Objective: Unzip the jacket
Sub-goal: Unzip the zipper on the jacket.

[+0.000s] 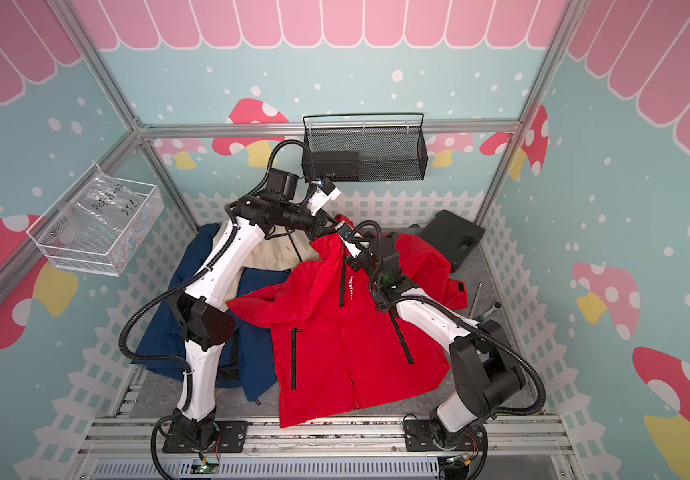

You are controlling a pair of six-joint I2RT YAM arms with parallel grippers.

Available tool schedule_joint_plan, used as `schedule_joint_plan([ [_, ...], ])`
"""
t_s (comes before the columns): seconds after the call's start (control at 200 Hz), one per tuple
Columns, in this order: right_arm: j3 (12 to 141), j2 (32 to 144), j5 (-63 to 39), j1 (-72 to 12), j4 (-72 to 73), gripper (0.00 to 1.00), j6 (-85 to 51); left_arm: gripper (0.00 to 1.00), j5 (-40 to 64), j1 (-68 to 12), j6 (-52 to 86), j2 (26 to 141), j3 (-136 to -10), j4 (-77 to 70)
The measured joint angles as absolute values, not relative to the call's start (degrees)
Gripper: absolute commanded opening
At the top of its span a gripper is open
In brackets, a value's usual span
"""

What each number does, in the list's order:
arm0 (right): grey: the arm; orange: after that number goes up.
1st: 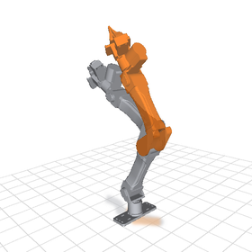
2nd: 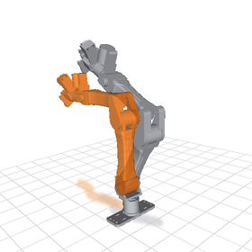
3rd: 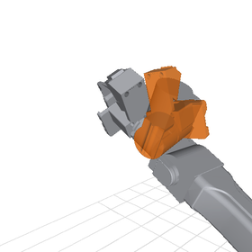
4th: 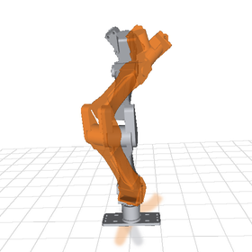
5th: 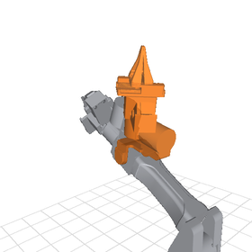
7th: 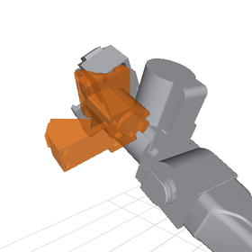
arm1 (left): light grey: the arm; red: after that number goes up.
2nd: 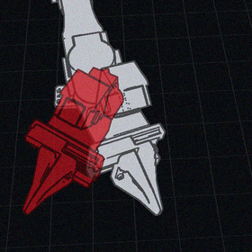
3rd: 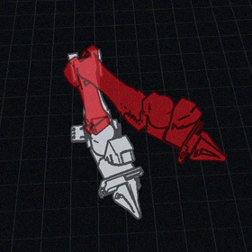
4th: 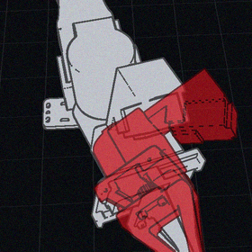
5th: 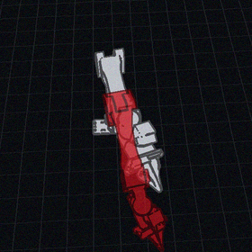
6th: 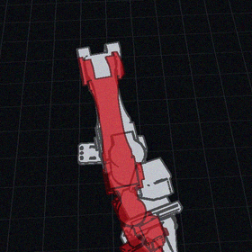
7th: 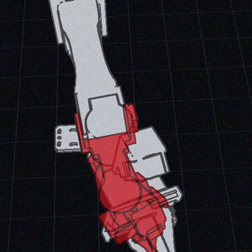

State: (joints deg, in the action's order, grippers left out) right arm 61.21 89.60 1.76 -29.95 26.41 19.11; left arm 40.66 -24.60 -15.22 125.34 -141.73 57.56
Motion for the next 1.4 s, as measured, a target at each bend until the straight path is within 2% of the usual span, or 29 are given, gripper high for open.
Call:
schedule_joint_plan([
  [0.505, 60.7, 89.7, 5.0, -32.0, 21.2, 0.00, 28.6, 0.00, 37.9, -22.1, -10.9, 124.0, -141.5, 55.0],
  [1.051, 61.8, 89.1, 4.7, -32.0, 20.5, 0.00, 30.0, 0.00, 38.7, -21.8, -3.9, 124.0, -141.5, 51.1],
  [1.401, 68.1, 93.6, 6.5, -32.8, 12.1, 0.00, 28.1, 0.00, 42.1, -20.6, -2.1, 124.2, -141.4, 45.1],
])
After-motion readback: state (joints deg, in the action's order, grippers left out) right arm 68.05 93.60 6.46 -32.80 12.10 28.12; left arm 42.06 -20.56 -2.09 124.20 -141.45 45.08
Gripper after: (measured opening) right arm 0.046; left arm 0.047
